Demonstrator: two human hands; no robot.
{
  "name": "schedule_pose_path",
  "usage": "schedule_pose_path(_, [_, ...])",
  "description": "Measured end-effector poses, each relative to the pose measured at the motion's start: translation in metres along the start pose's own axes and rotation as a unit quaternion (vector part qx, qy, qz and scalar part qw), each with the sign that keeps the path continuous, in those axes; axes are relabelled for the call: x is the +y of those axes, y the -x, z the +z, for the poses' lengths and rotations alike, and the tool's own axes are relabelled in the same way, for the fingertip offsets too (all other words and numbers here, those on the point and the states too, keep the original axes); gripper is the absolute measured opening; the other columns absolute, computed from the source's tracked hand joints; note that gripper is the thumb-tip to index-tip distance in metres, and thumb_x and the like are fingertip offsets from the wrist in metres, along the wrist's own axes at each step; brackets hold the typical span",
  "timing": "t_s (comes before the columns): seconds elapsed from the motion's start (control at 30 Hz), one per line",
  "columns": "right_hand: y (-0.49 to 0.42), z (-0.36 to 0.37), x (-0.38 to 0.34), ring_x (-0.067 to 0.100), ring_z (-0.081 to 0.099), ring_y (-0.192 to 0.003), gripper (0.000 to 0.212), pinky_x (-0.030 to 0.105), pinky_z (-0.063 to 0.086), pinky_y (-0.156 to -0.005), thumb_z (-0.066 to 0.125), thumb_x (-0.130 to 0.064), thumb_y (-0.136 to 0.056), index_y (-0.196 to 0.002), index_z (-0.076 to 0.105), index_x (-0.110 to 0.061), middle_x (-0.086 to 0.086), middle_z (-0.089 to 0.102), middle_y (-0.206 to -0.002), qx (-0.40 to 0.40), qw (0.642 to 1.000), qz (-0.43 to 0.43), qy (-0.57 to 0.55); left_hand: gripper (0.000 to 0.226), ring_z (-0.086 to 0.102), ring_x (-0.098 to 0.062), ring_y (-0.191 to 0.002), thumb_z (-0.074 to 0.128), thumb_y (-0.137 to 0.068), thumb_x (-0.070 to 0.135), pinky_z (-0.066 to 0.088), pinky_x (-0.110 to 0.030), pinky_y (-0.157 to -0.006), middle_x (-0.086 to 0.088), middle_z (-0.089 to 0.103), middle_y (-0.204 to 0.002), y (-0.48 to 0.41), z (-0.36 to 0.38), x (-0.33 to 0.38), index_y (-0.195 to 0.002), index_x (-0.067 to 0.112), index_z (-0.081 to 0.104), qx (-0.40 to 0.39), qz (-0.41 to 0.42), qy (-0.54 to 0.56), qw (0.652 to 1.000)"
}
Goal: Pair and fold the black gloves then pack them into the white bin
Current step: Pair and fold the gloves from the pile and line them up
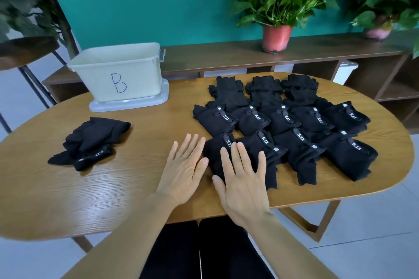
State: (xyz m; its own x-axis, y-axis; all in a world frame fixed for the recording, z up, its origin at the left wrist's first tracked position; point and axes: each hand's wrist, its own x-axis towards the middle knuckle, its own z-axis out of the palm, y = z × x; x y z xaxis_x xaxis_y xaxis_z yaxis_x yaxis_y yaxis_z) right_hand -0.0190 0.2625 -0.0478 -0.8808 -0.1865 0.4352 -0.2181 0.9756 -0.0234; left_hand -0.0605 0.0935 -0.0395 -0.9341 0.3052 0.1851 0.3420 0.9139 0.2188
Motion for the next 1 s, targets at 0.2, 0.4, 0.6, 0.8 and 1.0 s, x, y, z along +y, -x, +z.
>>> schedule_pose_path(0.2, [-0.004, -0.013, -0.010, 0.032, 0.040, -0.140, 0.060, 0.063, 0.016, -0.112, 0.028, -0.045, -0.098, -0.138, 0.054, -0.009, 0.018, 0.053, -0.141, 0.025, 0.999, -0.024, -0.001, 0.076, -0.015, -0.003, -0.148, -0.008, -0.092, 0.062, -0.016, -0.029, -0.119, 0.008, 0.001, -0.164, 0.028, -0.017, -0.022, -0.157, 0.026, 0.005, 0.038, -0.034, 0.013, 0.999])
schedule_pose_path(0.4, [-0.018, -0.023, -0.044, 0.031, 0.044, -0.136, 0.059, 0.061, 0.018, -0.112, 0.027, -0.043, -0.097, -0.135, 0.056, -0.008, 0.017, 0.058, -0.134, 0.015, 0.998, -0.061, -0.006, 0.081, -0.015, -0.004, -0.149, -0.012, -0.089, 0.063, -0.017, -0.029, -0.119, 0.007, 0.001, -0.164, 0.050, -0.043, -0.045, -0.158, 0.024, 0.006, 0.056, -0.061, -0.007, 0.997])
schedule_pose_path(0.6, [-0.042, -0.011, -0.082, 0.032, 0.050, -0.131, 0.061, 0.061, 0.020, -0.109, 0.026, -0.042, -0.096, -0.132, 0.060, -0.008, 0.019, 0.063, -0.128, 0.003, 0.996, -0.091, -0.008, 0.083, -0.016, -0.002, -0.148, -0.012, -0.088, 0.065, -0.018, -0.028, -0.118, 0.008, 0.000, -0.164, 0.072, -0.060, -0.086, -0.158, 0.025, 0.007, 0.064, -0.101, -0.017, 0.993])
schedule_pose_path(0.8, [-0.077, 0.011, -0.122, 0.033, 0.058, -0.123, 0.059, 0.061, 0.023, -0.106, 0.029, -0.040, -0.094, -0.124, 0.066, -0.007, 0.021, 0.067, -0.120, 0.022, 0.990, -0.141, -0.021, 0.087, -0.015, -0.001, -0.147, -0.014, -0.085, 0.063, -0.022, -0.023, -0.115, 0.008, 0.002, -0.164, 0.080, -0.070, -0.135, -0.158, 0.024, 0.011, 0.079, -0.135, -0.022, 0.987])
schedule_pose_path(1.0, [-0.130, 0.039, -0.162, 0.033, 0.062, -0.118, 0.056, 0.060, 0.024, -0.103, 0.029, -0.037, -0.093, -0.118, 0.069, -0.007, 0.020, 0.070, -0.114, 0.029, 0.982, -0.182, -0.031, 0.097, -0.011, 0.001, -0.145, -0.024, -0.082, 0.067, -0.022, -0.021, -0.114, 0.009, 0.007, -0.161, 0.056, -0.071, -0.187, -0.156, 0.021, 0.018, 0.119, -0.132, -0.029, 0.984])
